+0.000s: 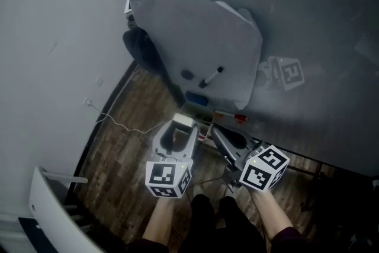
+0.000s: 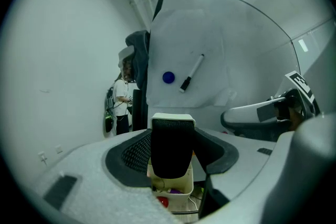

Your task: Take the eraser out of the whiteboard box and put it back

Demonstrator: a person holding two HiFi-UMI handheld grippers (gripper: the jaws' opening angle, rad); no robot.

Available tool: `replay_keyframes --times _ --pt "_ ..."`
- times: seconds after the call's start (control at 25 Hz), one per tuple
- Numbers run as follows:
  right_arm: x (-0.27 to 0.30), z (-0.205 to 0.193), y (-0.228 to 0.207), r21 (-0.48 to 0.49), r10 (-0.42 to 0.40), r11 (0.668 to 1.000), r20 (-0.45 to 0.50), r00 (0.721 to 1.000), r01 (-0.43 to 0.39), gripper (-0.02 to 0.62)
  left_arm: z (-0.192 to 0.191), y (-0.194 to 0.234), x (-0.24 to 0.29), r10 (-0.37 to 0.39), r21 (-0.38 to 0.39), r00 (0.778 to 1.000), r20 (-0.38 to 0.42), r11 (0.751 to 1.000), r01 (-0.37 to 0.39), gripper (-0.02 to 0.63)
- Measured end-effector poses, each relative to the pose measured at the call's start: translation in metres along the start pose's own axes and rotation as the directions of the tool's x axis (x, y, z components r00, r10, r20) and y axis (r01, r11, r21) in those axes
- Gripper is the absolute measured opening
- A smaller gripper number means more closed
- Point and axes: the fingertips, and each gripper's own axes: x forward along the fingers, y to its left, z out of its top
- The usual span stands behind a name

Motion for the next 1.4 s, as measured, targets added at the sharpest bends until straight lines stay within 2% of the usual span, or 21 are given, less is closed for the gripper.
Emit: replay_keyframes --times 0.48,0.8,1.4 --pt "0.003 -0.025 -0.022 0.047 -0.01 0.999 -0.028 1.0 0.012 0.003 -0.041 0.005 0.016 0.014 0.005 0.999 -0.048 1.0 -0.014 0.235" --pt "0.0 -0.033 -0.036 0.062 -0.034 0.997 -0.036 0.999 0.036 0.003 -0.067 0.006 0.031 -0.001 0.01 0.996 -0.093 1.0 0.002 0.235" --pt "-0.013 -0.034 -0.044 0.065 -0.061 0.996 -0.032 0.998 0.063 0.003 -0.075 -0.004 0.033 -0.008 0.017 0.993 -0.116 1.0 0.01 0.252"
